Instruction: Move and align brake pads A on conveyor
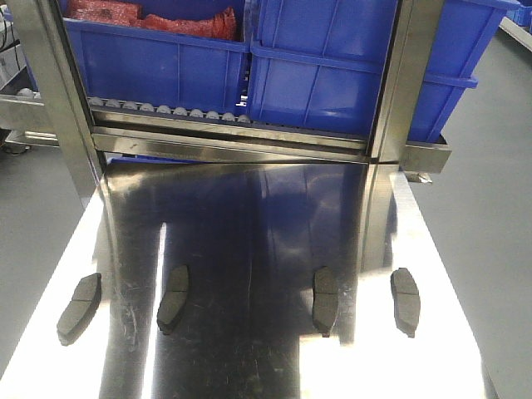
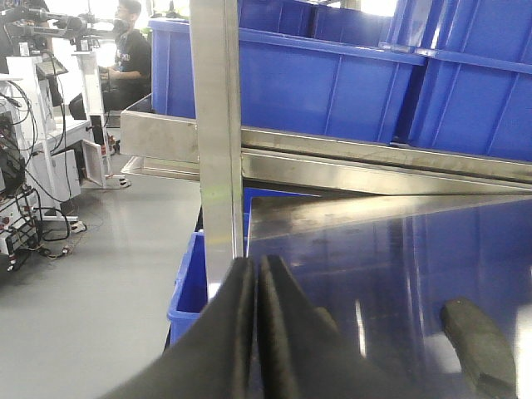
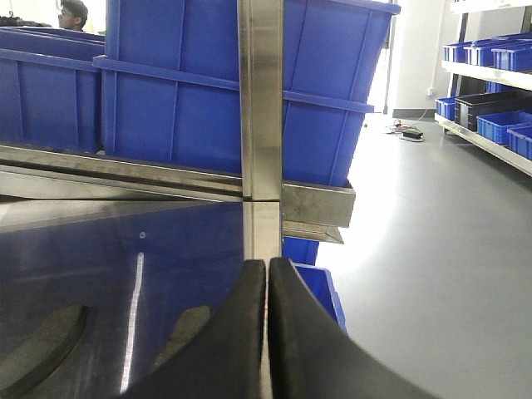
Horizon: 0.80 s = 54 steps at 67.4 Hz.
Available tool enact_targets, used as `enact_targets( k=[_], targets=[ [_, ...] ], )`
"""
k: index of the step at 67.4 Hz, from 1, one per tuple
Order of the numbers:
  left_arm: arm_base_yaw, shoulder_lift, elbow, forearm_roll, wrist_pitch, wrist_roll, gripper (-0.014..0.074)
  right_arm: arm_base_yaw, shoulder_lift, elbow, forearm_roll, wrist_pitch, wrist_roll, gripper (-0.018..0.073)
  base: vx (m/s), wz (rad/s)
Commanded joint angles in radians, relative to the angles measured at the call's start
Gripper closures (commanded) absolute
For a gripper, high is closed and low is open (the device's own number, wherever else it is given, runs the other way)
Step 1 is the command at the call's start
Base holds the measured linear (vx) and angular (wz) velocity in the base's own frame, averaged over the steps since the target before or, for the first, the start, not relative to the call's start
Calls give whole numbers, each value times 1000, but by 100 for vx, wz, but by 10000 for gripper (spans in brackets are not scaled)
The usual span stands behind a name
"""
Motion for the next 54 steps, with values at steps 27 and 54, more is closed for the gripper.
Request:
enact_targets(
  k=[27, 54],
  targets=[
    [1, -14, 17, -10, -82, 0, 603, -8, -13, 11, -4, -67, -8, 571, 0, 0],
    [1, -14, 17, -10, -82, 0, 603, -8, -13, 11, -4, -67, -8, 571, 0, 0]
  ],
)
